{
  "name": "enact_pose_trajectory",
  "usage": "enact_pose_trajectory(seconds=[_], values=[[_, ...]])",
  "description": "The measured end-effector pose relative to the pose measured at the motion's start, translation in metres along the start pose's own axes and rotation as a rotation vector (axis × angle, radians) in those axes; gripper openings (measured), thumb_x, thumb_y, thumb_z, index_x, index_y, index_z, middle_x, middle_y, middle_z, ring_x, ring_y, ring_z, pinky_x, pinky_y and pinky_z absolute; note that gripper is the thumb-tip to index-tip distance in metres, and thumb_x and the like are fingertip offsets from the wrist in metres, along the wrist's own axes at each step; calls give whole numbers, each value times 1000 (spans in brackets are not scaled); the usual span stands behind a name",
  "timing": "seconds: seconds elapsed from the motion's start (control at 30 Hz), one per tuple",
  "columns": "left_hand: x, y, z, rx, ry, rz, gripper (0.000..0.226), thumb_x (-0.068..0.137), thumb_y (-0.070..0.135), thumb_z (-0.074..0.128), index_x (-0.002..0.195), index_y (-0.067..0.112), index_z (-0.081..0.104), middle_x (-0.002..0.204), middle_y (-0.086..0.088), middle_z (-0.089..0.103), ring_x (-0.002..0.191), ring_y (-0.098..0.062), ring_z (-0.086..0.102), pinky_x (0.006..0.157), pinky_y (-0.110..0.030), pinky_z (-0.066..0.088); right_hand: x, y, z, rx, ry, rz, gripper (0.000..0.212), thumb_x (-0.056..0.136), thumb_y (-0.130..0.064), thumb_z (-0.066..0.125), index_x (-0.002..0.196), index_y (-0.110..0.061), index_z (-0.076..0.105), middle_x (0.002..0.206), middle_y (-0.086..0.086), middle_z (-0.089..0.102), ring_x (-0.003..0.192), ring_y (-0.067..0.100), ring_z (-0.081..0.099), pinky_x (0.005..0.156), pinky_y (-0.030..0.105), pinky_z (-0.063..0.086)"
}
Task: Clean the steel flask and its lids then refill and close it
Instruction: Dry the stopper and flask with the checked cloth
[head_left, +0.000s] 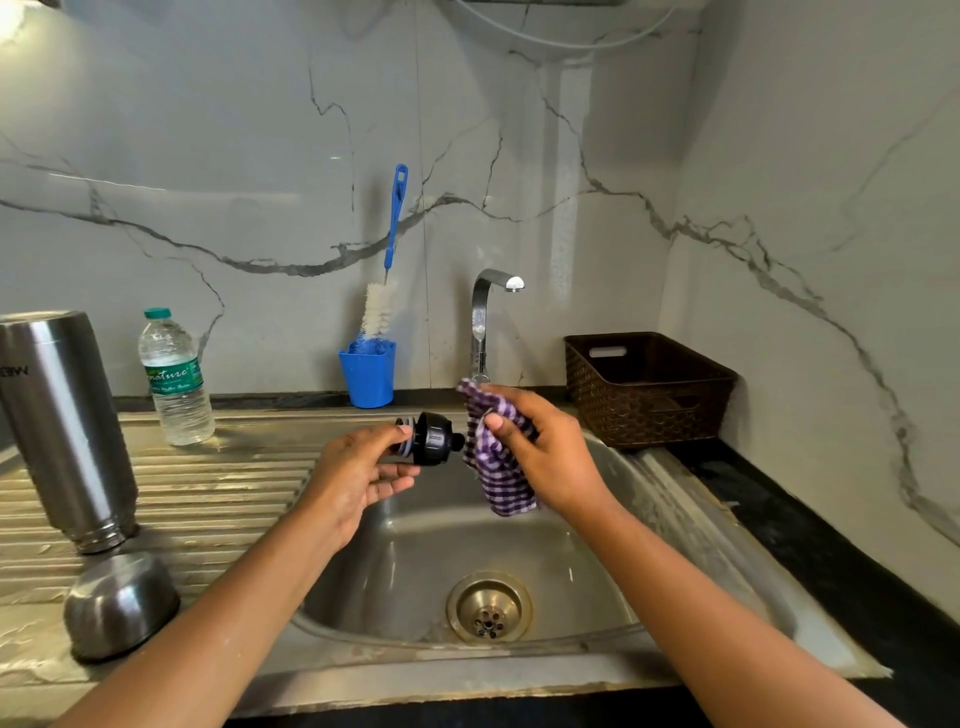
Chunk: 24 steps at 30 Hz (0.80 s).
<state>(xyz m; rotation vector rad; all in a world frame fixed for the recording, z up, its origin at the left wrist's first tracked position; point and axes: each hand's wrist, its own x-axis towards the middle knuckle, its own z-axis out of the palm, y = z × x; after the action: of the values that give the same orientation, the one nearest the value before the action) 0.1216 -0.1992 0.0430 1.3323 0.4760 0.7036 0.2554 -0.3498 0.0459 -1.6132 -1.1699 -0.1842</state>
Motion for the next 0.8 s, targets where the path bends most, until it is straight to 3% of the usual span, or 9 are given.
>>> enact_pose_trajectory(seconds=[0.07,0.13,0.3,0.37,0.47,0.57,0.63,0.73,0.8], values=[[-1,1,1,-11,-33,1,20,83,15,67,99,5,63,85,-14,71,68,-22,70,55,-23,57,-2,0,6,-255,-96,-251,40,93,-26,57,133,-25,53,137,-4,51,126,10,46,107,29,36],[-2,3,2,-20,-72,-1,22,78,18,68,96,5,65,86,-14,73,71,-22,71,57,-23,57,-4,-1,14,-308,-160,-308,45,93,-29,56,138,-30,46,145,-6,42,131,9,39,108,25,30],[-3,2,3,-11,-152,38,27,69,20,68,92,6,68,85,-12,73,71,-19,70,62,-24,57,-7,2,23,388,-202,208,45,89,-35,61,133,-32,51,130,-2,58,118,12,56,105,39,42],[-3,1,4,10,-157,78,24,71,16,67,94,7,68,81,-8,74,68,-16,70,63,-23,57,-7,3,23,483,-234,294,45,89,-34,61,132,-27,51,125,1,61,112,14,60,103,41,45],[-2,1,5,-8,-150,82,24,74,17,66,95,6,68,82,-10,74,71,-19,71,64,-25,57,-9,1,22,-4,-169,-56,55,90,-38,58,141,-28,40,138,-4,47,124,7,46,108,25,35],[-2,2,4,-60,-162,16,23,76,20,64,93,4,67,81,-12,73,70,-20,71,59,-24,57,-7,6,21,-407,-103,-447,59,90,-42,51,144,-21,36,147,4,36,131,19,39,107,29,32],[-2,0,4,-87,-192,-32,28,72,22,64,93,3,66,80,-14,73,68,-19,71,57,-24,57,-6,12,22,-472,-123,-512,61,90,-43,50,144,-20,35,148,5,34,132,20,38,107,30,32],[-1,-3,4,-87,-208,-28,38,68,22,65,98,-1,65,82,-15,72,69,-20,71,58,-23,57,-5,9,21,-81,-175,-183,62,87,-41,61,143,-29,36,143,-5,40,130,7,40,110,25,31],[-1,-4,4,-62,-216,4,41,68,19,66,103,-4,65,85,-16,73,73,-22,71,61,-24,57,-3,9,20,177,-205,38,57,85,-39,66,138,-33,43,135,-6,50,122,6,49,107,30,39]])
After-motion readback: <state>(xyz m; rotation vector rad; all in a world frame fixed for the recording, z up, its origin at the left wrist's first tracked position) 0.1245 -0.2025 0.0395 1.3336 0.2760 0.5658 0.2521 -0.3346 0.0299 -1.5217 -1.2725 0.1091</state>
